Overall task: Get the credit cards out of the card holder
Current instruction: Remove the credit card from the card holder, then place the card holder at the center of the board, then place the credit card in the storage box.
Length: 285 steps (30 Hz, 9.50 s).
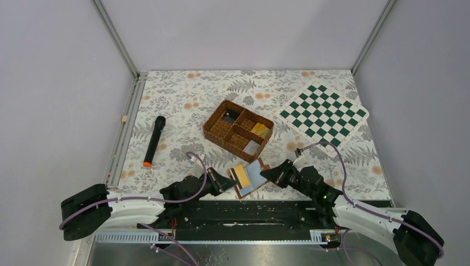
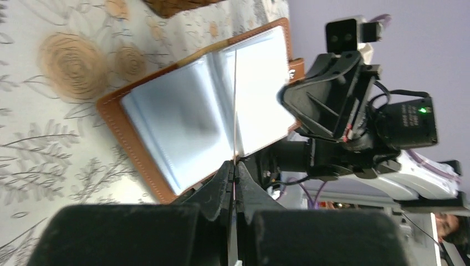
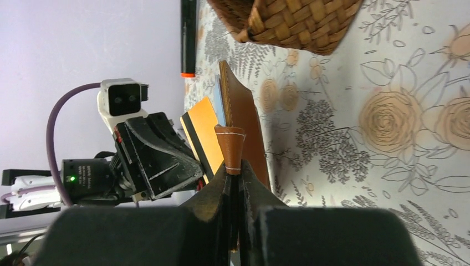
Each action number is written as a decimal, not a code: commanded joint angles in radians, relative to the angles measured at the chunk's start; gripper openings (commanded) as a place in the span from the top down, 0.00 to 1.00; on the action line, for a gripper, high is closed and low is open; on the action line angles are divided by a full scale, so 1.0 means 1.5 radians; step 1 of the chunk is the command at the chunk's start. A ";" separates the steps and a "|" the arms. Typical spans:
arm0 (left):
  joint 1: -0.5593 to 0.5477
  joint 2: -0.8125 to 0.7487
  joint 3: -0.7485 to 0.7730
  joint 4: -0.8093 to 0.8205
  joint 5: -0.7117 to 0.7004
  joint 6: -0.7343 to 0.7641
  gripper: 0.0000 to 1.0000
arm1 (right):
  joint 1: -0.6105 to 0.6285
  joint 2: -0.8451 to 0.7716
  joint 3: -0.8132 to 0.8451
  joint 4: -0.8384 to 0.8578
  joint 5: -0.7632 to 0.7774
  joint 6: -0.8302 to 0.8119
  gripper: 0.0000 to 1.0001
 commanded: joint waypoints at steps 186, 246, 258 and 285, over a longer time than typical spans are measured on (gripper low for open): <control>0.013 -0.147 0.334 -0.459 0.427 0.405 1.00 | 0.252 0.083 0.539 -0.610 -0.136 -0.613 0.35; 0.063 -0.084 0.196 -0.006 0.163 0.139 0.69 | 0.135 -0.084 0.113 0.096 0.156 -0.048 1.00; 0.063 -0.043 0.195 0.022 0.160 0.116 0.76 | 0.135 -0.086 0.102 0.106 0.150 -0.040 1.00; 0.129 -0.054 0.238 -0.088 0.208 0.142 1.00 | 0.135 -0.203 0.098 -0.044 0.195 -0.079 0.36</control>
